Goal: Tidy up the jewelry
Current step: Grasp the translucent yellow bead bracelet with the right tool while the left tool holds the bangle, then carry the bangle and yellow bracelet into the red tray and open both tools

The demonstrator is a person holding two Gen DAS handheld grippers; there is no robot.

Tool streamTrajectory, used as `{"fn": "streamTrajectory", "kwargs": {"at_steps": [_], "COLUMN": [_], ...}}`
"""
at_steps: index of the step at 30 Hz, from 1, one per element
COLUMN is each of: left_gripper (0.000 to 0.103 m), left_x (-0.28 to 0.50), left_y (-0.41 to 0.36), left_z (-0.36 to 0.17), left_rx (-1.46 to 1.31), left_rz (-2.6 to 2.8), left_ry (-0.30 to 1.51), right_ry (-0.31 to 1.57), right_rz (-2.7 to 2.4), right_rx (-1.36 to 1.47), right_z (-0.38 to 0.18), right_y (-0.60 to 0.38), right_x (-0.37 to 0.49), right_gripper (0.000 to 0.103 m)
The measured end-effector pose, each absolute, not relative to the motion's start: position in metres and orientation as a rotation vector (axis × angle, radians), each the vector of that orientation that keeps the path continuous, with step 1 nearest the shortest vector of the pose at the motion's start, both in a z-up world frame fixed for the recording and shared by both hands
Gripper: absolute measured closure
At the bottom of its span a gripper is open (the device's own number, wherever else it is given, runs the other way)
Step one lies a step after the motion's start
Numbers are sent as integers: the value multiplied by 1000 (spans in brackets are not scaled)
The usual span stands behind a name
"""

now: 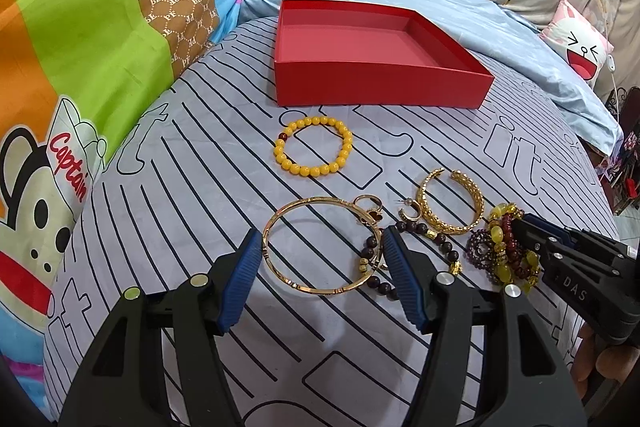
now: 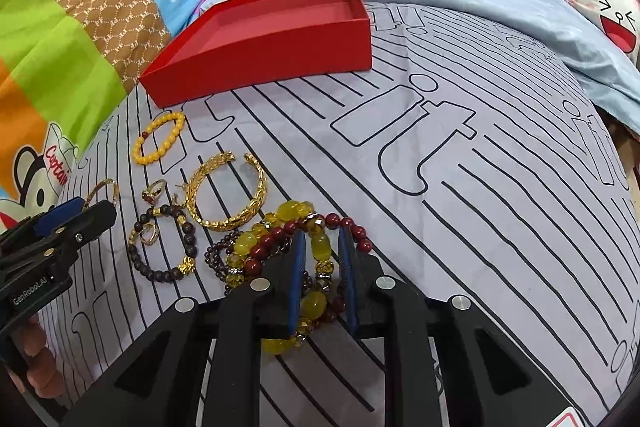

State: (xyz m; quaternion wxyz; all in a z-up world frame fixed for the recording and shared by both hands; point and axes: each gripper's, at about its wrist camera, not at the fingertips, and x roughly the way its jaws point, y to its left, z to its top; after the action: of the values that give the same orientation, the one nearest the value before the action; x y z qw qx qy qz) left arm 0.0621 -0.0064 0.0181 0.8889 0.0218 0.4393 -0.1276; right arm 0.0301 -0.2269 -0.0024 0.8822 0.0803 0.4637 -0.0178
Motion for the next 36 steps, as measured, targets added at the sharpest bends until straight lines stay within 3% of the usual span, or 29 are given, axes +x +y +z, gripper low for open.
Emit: {"fn": "streamTrajectory", "kwargs": {"at_steps": [3, 21, 36], "left_gripper": [44, 44, 44], "left_x": [61, 60, 130], "left_y": [-7, -3, -22], "left_z": [19, 63, 122], "left_rx": [42, 31, 47], "left_rz": [-266, -303, -370], "left_ry": [914, 848, 753], "right_ry": [969, 816, 681], "right_rz": [-34, 37, 116], "right_rx": [166, 173, 116], "right_z": [-1, 93, 169], "right_y": [-226, -216, -222], "right_x": [30, 13, 82], "right_gripper": [93, 93, 93]}}
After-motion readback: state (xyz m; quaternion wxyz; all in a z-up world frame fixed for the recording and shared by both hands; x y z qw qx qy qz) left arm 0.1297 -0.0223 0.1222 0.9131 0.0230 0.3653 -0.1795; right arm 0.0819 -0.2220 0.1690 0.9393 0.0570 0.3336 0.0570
